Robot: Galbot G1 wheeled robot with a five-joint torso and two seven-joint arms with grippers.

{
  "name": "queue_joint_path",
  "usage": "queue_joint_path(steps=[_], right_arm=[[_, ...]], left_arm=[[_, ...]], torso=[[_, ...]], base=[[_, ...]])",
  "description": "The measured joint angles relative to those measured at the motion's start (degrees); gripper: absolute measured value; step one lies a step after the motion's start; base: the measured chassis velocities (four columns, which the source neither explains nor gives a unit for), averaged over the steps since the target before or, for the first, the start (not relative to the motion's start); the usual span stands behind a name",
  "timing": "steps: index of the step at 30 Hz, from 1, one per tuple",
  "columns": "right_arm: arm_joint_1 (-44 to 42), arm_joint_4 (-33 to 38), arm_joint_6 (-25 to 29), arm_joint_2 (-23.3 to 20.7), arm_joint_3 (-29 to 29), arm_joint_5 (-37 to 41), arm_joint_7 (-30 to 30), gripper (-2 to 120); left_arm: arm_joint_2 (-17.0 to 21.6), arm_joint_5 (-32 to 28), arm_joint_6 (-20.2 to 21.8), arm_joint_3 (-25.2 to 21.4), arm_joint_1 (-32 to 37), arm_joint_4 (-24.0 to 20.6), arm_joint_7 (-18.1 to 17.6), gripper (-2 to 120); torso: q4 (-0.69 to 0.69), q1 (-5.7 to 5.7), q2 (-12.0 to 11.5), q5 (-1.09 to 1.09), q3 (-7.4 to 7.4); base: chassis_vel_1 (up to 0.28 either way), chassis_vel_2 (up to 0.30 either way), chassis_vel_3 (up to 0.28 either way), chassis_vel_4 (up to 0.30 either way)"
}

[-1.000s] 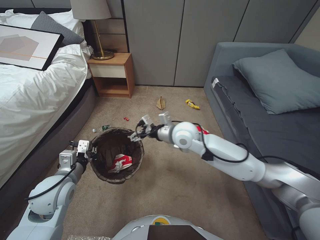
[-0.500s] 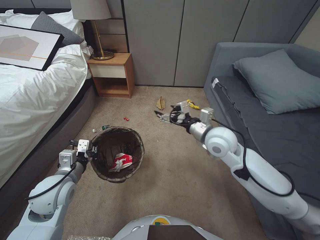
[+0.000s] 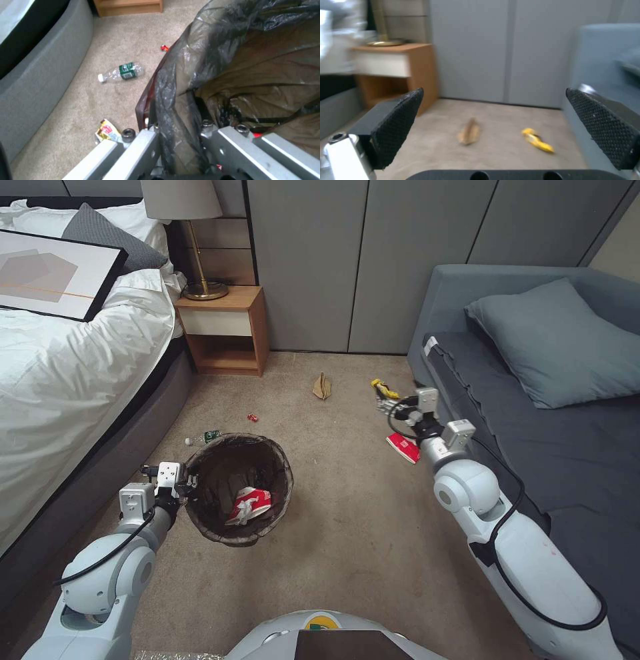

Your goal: Pick up the trash bin, then pick up the garbage from the floor and place it into the trash bin.

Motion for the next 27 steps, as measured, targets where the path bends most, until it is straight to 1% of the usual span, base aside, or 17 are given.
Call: queue_joint_path(steps=[4, 5, 8, 9, 11, 12, 14, 15, 19, 27], right_arm=[[-5.7, -1.2, 1.9, 6.9, 6.2, -5.0, 0.2, 100], [-5.7, -1.2, 1.9, 6.9, 6.2, -5.0, 0.2, 100], [-10.5, -0.9, 4.1, 11.7, 9.9, -8.5, 0.0, 100], [-10.5, -0.9, 4.1, 11.7, 9.9, -8.5, 0.0, 100], [-13.6, -0.2, 6.0, 13.8, 12.2, -11.9, -0.8, 100], [-13.6, -0.2, 6.0, 13.8, 12.2, -11.9, -0.8, 100], [-16.6, 0.6, 8.2, 15.2, 14.0, -15.0, -1.8, 100], [-16.6, 0.6, 8.2, 15.2, 14.0, -15.0, -1.8, 100], [-20.1, 2.0, 10.5, 17.8, 16.9, -16.3, -2.4, 100], [-21.9, 1.7, 12.8, 19.7, 18.1, -17.5, -3.4, 100]], left_arm=[[-0.7, 0.7, 0.0, -0.4, 1.1, -0.4, 0.3, 0], [-0.7, 0.7, 0.0, -0.4, 1.1, -0.4, 0.3, 0], [-1.6, 1.3, 0.0, -0.4, 1.6, -0.8, 0.7, 0], [-1.6, 1.3, 0.0, -0.4, 1.6, -0.8, 0.7, 0], [-2.0, 1.5, 0.0, -0.2, 1.8, -1.0, 0.8, 0], [-2.0, 1.5, 0.0, -0.2, 1.8, -1.0, 0.8, 0], [-2.1, 1.8, 0.0, -0.1, 1.8, -1.1, 0.8, 0], [-2.1, 1.8, 0.0, -0.1, 1.8, -1.1, 0.8, 0], [-2.3, 2.1, 0.0, 0.0, 1.9, -1.1, 0.9, 0], [-2.7, 2.8, 0.0, 0.1, 1.8, -1.2, 1.5, 0]], torso=[[0.02, 0.00, 0.0, 0.00, 0.00], [0.02, 0.00, 0.0, 0.00, 0.00], [0.01, 0.00, 0.0, 0.01, 0.00], [0.01, 0.00, 0.0, 0.01, 0.00], [0.00, 0.00, 0.0, -0.01, 0.00], [0.00, 0.00, 0.0, -0.01, 0.00], [0.01, 0.00, 0.0, -0.01, 0.00], [0.01, 0.00, 0.0, -0.01, 0.00], [0.01, 0.00, 0.0, -0.01, 0.00], [0.01, 0.00, 0.0, -0.01, 0.00]], base=[[0.000, 0.000, 0.000, 0.000], [0.000, 0.000, 0.000, 0.000], [0.000, 0.000, 0.000, 0.000], [0.000, 0.000, 0.000, 0.000], [0.000, 0.000, 0.000, 0.000], [0.000, 0.000, 0.000, 0.000], [0.000, 0.000, 0.000, 0.000], [0.000, 0.000, 0.000, 0.000], [0.000, 0.000, 0.000, 0.000], [0.000, 0.000, 0.000, 0.000]])
